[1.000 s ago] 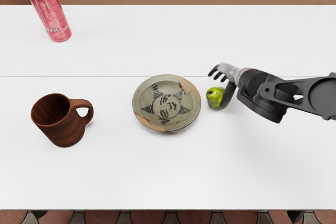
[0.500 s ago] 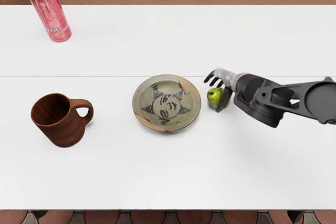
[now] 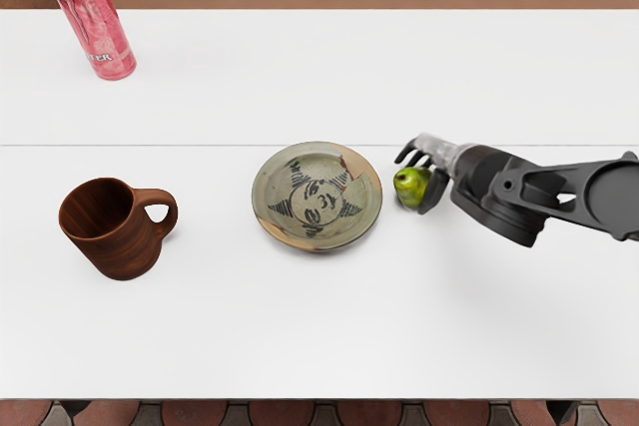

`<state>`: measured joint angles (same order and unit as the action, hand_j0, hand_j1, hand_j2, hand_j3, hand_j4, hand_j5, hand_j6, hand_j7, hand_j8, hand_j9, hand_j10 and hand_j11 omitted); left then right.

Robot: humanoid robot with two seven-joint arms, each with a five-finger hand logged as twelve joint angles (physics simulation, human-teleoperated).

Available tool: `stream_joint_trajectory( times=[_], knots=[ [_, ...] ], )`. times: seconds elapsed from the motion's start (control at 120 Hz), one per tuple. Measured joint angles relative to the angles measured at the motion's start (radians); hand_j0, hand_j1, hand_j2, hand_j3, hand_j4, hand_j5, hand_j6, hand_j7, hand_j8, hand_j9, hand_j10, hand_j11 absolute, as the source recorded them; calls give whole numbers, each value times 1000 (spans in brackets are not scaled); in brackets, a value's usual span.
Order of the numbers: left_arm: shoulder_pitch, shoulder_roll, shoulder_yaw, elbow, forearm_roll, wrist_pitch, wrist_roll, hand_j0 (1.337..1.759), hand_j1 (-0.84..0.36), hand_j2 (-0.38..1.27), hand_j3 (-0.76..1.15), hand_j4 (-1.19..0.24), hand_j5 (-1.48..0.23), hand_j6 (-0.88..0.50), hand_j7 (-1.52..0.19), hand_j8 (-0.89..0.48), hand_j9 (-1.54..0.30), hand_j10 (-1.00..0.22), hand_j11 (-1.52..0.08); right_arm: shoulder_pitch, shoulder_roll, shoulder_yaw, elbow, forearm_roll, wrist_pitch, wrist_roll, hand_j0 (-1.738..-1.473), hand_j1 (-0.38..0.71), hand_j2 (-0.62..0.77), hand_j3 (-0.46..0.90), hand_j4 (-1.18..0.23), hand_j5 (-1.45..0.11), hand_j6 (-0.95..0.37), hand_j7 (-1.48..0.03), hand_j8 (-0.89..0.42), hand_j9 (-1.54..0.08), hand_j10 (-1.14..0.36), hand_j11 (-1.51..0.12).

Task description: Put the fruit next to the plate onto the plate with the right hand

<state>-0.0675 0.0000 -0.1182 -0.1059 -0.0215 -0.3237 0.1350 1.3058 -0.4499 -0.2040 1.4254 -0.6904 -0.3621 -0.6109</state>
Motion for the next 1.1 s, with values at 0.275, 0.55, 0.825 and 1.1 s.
stream_joint_trajectory(
  times=[0.275,0.55,0.825,1.1],
  knots=[
    [0,0,0,0,0,0,0,1658,348,0,0,-1,-1,-1,-1,-1,-1,-1,-1,-1,0,1,0,-2,1,0,-1657,158,-36,0,-440,-579,-437,-575,-379,-577,-441,-577],
    [0,0,0,0,0,0,0,1658,348,0,0,-1,-1,-1,-1,-1,-1,-1,-1,1,-1,1,1,-2,2,0,-1657,188,68,0,-503,-665,-424,-659,-354,-665,-503,-665],
    [0,0,0,0,0,0,0,1658,348,0,0,-1,-1,-1,-1,-1,-1,-1,-1,1,-2,3,1,-3,3,0,-1656,195,184,0,-555,-729,-454,-726,-382,-737,-551,-738],
    [0,0,0,0,0,0,0,1658,348,0,0,-1,-1,-1,-1,-1,-1,-1,-1,2,-31,14,39,-3,3,0,-1657,204,333,0,-599,-773,-505,-776,-426,-787,-591,-788]
  ],
)
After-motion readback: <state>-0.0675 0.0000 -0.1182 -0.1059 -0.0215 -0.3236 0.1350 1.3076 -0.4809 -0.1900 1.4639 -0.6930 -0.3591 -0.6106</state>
